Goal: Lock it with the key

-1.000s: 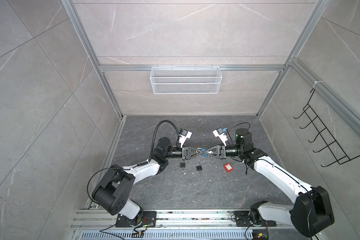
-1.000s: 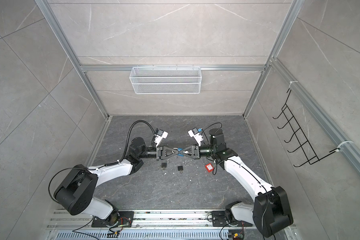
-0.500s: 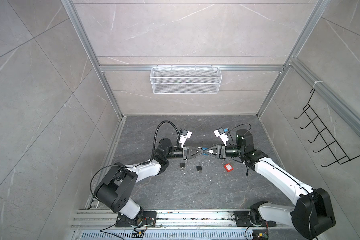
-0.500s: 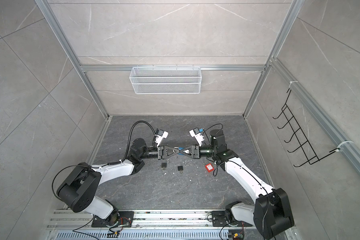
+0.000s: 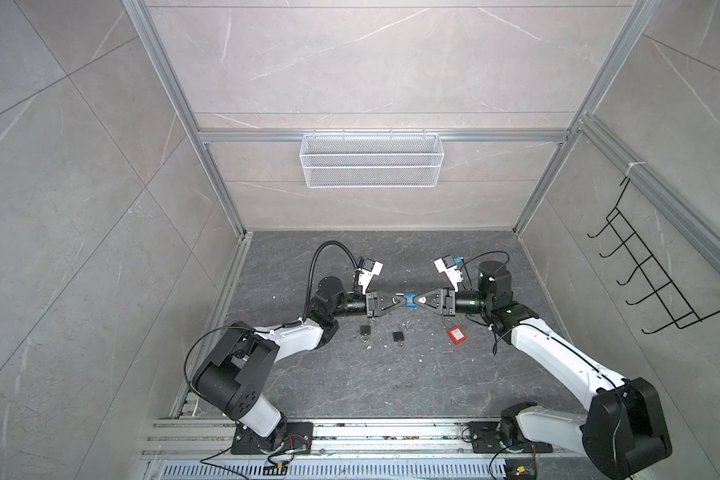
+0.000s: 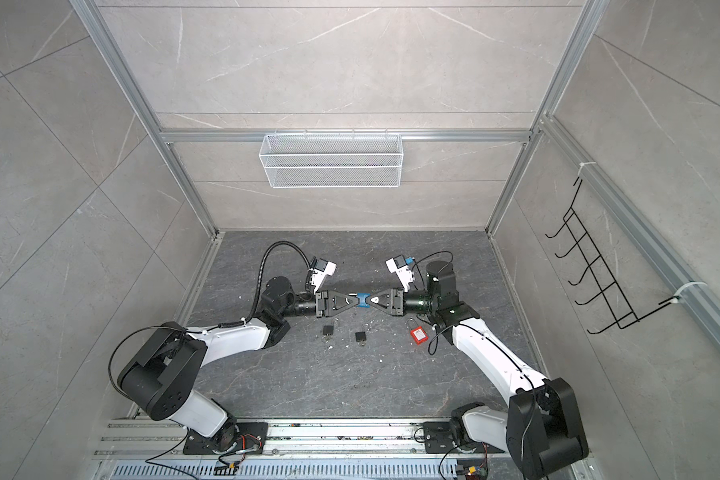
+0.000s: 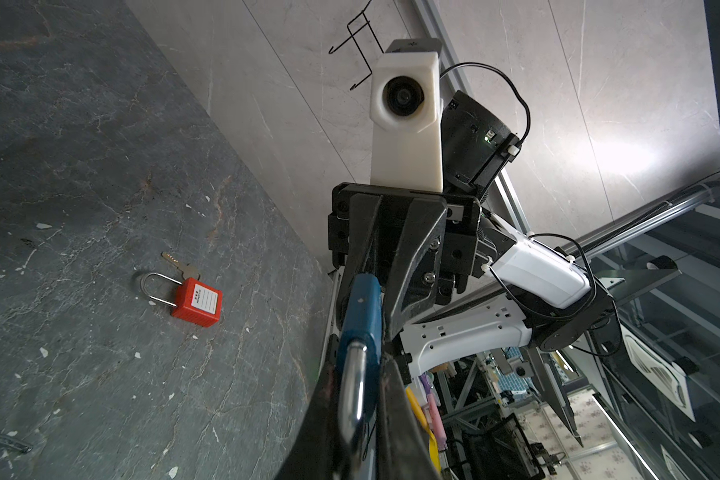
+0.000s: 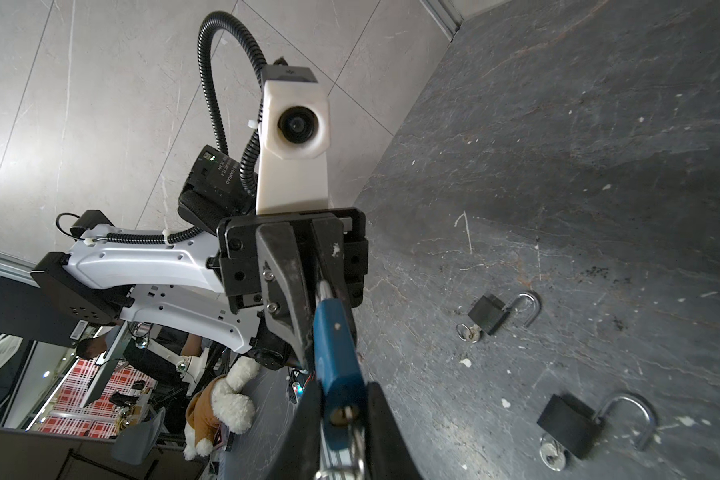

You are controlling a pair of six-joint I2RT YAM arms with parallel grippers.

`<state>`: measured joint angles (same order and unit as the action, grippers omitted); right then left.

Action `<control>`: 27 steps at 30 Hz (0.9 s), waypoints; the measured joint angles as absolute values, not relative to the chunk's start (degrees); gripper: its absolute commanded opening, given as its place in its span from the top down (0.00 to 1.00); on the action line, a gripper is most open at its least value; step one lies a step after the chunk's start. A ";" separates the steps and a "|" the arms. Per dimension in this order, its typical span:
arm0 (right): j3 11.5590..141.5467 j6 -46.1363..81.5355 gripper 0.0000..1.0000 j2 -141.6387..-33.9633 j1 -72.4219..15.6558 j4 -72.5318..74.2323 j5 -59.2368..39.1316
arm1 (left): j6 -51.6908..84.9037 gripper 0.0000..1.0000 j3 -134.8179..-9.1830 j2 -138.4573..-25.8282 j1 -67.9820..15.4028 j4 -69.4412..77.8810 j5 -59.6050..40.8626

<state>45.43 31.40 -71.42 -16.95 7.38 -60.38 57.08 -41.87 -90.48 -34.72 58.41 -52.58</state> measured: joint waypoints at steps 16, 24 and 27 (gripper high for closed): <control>44.18 33.54 1.00 -73.19 -16.95 11.90 -62.89 | 57.65 0.60 -44.16 -92.88 -35.09 57.58 -52.51; 43.70 34.37 1.00 -73.19 -16.95 11.88 -62.15 | 57.47 0.62 -44.38 -92.88 -35.42 56.77 -52.53; 43.70 34.92 1.00 -73.19 -16.95 11.90 -60.86 | 57.45 0.60 -44.38 -92.88 -35.51 56.66 -52.53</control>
